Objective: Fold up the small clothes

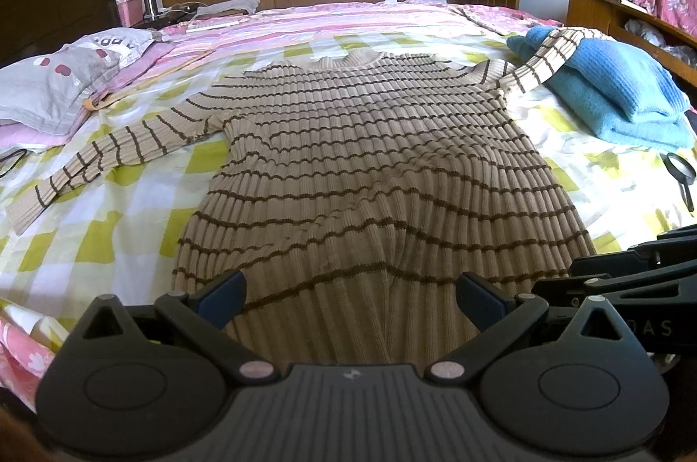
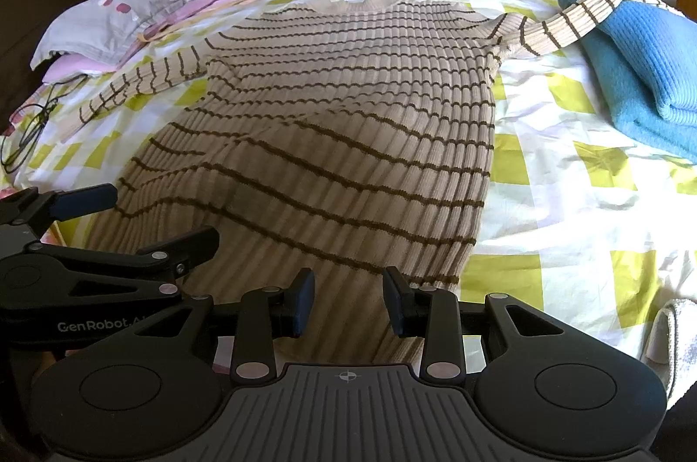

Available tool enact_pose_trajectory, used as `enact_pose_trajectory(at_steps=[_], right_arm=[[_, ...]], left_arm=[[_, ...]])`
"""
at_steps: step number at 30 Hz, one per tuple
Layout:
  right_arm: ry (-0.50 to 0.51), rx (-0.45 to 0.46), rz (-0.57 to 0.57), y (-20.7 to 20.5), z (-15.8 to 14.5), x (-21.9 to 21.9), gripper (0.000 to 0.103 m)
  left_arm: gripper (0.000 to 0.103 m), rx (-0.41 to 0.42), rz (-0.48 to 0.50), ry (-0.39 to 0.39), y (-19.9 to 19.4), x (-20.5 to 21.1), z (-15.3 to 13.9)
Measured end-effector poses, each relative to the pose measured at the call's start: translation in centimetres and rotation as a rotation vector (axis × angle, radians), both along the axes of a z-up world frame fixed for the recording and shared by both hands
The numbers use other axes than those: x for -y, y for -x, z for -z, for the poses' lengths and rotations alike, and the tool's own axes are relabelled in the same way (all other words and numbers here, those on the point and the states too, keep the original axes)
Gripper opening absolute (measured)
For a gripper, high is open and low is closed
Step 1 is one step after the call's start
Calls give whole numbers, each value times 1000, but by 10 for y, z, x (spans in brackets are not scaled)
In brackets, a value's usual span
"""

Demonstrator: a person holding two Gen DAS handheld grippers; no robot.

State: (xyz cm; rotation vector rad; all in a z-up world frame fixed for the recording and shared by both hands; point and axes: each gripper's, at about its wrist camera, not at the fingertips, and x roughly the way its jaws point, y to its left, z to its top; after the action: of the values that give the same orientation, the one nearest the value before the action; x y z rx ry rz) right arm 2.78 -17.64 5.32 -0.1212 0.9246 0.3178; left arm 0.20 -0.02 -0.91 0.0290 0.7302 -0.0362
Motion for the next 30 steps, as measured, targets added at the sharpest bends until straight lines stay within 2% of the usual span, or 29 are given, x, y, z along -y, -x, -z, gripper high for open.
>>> enact_pose_trajectory(at_steps=[8,22,30], right_arm=[[-8,11,-5,-6,-3,0,34],[-25,41,29,-33,-16,2,34],[-11,41,48,-45,-14,4,34]], left_arm=[[103,16,3,8,-6,-3,-6],[103,70,47,-24,-37,4,-21],[103,64,53,-16,-48,5,-17]])
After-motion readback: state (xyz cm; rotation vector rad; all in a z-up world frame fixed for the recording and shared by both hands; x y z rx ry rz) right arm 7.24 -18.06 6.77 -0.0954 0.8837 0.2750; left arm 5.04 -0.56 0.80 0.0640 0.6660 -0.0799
